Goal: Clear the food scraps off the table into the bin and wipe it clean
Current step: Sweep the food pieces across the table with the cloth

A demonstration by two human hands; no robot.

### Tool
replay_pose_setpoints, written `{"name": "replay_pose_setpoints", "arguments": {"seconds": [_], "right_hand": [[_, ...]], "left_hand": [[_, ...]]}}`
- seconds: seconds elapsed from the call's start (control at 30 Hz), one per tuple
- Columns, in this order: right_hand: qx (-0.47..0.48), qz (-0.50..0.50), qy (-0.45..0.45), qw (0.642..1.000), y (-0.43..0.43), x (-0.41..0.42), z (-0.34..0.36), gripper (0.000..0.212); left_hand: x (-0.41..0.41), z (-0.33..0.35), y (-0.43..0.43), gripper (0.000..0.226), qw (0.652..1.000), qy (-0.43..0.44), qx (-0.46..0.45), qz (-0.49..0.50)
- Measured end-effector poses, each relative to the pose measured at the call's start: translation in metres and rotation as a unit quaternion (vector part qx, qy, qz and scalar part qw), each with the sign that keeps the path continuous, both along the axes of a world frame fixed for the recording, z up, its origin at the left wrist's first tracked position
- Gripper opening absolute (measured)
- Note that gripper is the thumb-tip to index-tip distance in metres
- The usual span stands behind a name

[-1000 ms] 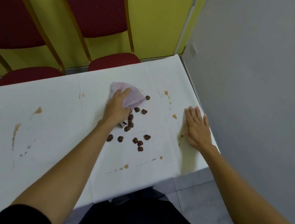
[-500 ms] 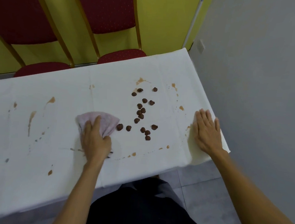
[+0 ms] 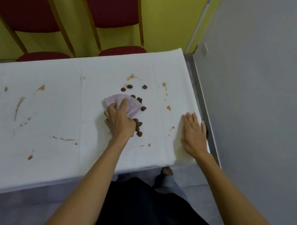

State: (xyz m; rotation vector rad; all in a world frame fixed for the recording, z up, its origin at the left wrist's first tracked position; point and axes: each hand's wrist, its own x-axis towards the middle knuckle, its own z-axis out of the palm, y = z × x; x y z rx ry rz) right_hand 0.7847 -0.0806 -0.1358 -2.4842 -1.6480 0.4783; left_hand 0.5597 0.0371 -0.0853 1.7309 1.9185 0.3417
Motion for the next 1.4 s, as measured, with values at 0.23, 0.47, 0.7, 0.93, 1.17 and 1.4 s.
{"name": "replay_pose_setpoints", "arguments": {"seconds": [0.23,0.47,0.7,0.93,1.17,1.4], "right_hand": [[0.049,0.1,-0.019,0.994,-0.013,0.027,-0.012,0.054],[0.086,0.14,-0.04,0.986,-0.015,0.037,-0.022,0.056],[0.075,0.154,-0.039,0.984,-0.015,0.041,-0.022,0.063],[0.084,0.158,-0.038,0.983,-0.015,0.042,-0.021,0.055],[0.093,0.159,-0.042,0.982,-0.016,0.042,-0.023,0.056],[0.101,0.159,-0.034,0.981,-0.016,0.042,-0.021,0.056]], "left_hand": [[0.003,0.008,0.101,0.077,0.995,0.068,0.041,0.068],[0.025,-0.003,0.121,0.07,0.994,0.109,-0.008,-0.002],[0.052,-0.002,0.068,0.074,0.988,0.105,-0.023,-0.111],[0.061,0.022,0.081,0.073,0.99,0.107,0.026,-0.087],[0.097,0.006,0.092,0.076,0.957,0.137,0.019,-0.257],[0.061,0.002,0.044,0.077,0.937,0.137,0.018,-0.321]]}}
